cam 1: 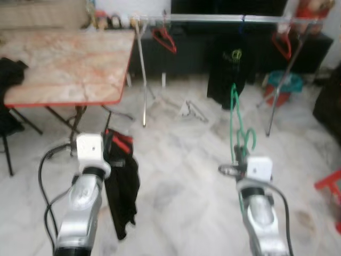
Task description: Hang hanger
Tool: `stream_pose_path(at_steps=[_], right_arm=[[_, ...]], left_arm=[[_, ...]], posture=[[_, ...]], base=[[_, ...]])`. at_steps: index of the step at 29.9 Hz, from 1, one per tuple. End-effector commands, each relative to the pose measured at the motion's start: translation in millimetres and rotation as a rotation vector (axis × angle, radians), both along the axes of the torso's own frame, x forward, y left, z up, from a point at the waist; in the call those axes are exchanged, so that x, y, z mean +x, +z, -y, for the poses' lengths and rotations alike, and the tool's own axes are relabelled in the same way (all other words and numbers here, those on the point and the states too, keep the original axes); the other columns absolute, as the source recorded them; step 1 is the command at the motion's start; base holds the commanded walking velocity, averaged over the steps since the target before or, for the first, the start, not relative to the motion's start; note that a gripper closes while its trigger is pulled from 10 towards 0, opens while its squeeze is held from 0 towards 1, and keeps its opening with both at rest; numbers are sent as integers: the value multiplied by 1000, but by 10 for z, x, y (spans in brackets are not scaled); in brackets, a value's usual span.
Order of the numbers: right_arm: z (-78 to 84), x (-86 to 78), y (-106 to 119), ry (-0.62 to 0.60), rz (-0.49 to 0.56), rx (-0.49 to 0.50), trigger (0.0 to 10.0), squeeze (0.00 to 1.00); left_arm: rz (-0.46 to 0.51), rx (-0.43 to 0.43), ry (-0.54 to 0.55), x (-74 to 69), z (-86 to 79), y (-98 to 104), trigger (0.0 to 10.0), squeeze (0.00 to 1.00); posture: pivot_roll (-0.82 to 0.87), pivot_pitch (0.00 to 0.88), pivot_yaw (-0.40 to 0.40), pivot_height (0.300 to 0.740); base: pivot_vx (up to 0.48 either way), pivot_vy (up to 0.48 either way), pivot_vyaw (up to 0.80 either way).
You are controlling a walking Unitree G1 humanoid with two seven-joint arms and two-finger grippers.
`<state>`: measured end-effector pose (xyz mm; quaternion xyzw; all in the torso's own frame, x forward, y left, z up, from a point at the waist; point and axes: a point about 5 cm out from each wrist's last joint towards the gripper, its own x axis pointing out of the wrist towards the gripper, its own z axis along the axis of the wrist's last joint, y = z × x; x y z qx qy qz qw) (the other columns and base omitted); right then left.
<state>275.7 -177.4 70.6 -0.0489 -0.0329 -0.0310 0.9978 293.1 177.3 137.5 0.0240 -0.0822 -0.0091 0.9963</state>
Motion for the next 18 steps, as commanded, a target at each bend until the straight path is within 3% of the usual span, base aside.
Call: stream_pose_path(at_steps=[1, 12, 18], right_arm=[[-62, 42, 76, 23, 28, 4, 10000, 0], [-71, 60, 113, 27, 38, 22, 10000, 0], [-62, 87, 148, 10, 46, 46, 10000, 0]], left_arm=[[28, 22, 28, -3, -63, 67, 10000, 0], [28, 22, 39, 2, -71, 72, 10000, 0], [27, 21, 40, 8, -74, 76, 10000, 0]], posture=[[40, 0, -34, 736], [37, 0, -35, 736], [34, 0, -35, 736]], base=[[0, 304, 0], [0, 290, 615], [0, 278, 0]])
